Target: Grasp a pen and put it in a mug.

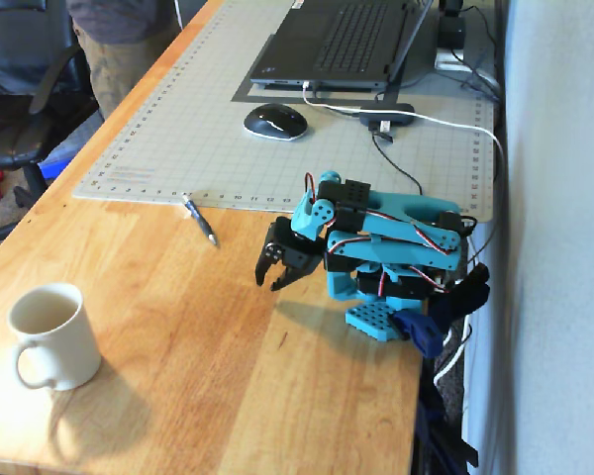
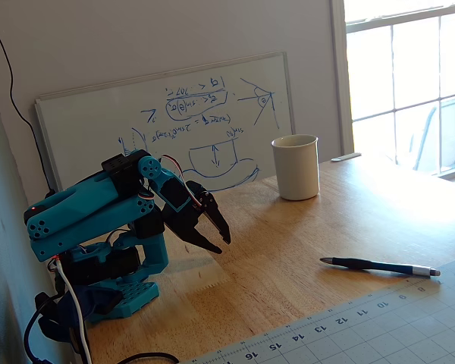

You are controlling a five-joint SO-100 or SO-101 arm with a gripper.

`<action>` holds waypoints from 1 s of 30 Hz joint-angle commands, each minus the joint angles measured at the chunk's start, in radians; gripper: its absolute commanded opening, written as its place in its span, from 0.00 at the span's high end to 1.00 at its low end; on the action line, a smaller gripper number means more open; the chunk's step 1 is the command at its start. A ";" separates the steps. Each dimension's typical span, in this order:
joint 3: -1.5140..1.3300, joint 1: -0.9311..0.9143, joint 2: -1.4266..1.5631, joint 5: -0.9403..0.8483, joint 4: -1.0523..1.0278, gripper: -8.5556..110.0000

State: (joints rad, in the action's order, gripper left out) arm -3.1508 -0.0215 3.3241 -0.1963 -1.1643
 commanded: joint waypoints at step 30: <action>0.307 -0.009 -0.278 -0.653 -0.002 0.87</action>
State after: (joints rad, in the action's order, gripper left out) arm -3.0005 -0.0215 3.1523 -0.6903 -1.1643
